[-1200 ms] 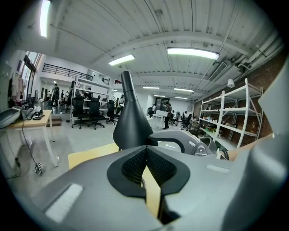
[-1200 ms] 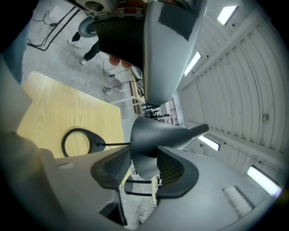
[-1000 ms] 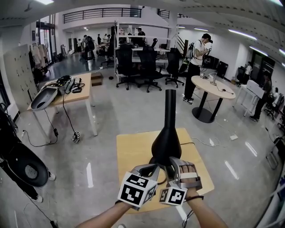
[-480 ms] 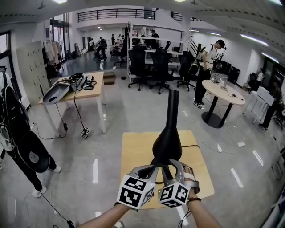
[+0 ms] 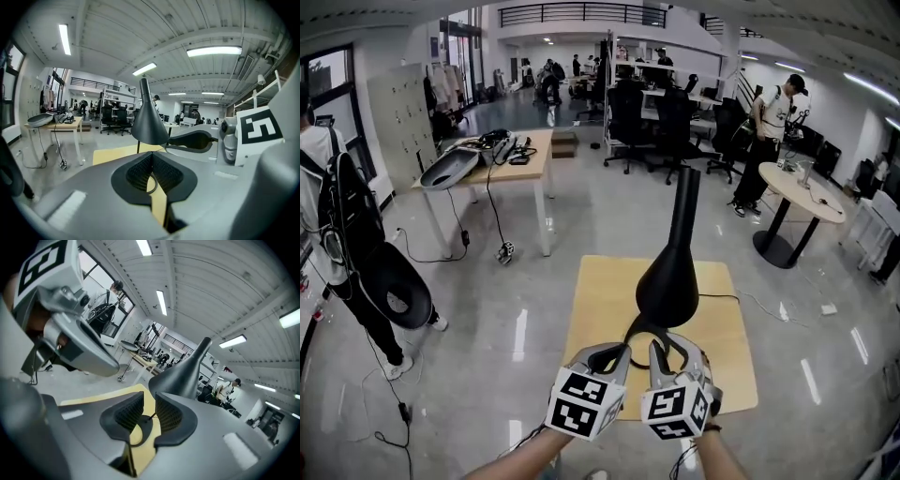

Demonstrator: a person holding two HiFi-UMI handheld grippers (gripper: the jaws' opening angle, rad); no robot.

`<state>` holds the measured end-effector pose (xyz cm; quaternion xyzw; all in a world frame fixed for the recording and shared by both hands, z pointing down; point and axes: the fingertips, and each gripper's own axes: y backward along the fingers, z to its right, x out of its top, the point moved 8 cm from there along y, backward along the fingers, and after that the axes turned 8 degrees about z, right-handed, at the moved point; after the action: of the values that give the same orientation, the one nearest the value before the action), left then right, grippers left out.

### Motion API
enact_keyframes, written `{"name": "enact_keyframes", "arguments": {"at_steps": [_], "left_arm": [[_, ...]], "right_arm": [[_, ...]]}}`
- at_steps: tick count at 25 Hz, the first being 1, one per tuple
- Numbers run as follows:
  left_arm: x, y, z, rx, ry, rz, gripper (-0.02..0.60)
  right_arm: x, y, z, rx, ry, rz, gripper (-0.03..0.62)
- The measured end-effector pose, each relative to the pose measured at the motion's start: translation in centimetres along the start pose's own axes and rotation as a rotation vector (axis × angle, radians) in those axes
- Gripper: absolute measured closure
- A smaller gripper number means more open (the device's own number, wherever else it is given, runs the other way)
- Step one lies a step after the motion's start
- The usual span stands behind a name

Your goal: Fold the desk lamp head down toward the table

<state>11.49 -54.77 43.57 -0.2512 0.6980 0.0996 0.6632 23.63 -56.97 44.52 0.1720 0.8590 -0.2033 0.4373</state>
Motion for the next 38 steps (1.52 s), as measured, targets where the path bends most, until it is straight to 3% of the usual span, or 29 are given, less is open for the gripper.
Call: {"name": "enact_keyframes", "arguments": {"at_steps": [9,15,20,24,30,35,38], "left_arm": [[-2.3,5.3,1.2,0.077,0.013,0.021,0.561],[-4.0,9.6,-2.4,0.093,-0.003,0.030,0.561],[-3.8,15.0,-1.0,0.095,-0.028,0.030,0.563],[-3.3,20.1,-6.1,0.089,-0.043,0.037,0.563],[-7.1,24.4,-12.3,0.073,-0.057,0.058,0.562],[-7.0,33.5,-17.3,0.049,-0.055,0.074,0.562],[-7.7,36.8,-19.3,0.039,-0.058,0.077,0.562]], "right_arm": [[1.4,4.8,-4.0,0.061,-0.363,0.080,0.575],[3.4,4.6,-9.6,0.071,-0.483,0.100,0.588],[6.2,8.6,-12.9,0.096,-0.558,0.102,0.588],[10.7,7.0,-18.2,0.093,-0.599,0.089,0.588],[12.4,3.7,-26.2,0.071,-0.631,0.096,0.588],[18.8,4.8,-34.1,0.035,-0.648,0.092,0.588],[20.7,5.0,-37.5,0.020,-0.650,0.088,0.588]]}}
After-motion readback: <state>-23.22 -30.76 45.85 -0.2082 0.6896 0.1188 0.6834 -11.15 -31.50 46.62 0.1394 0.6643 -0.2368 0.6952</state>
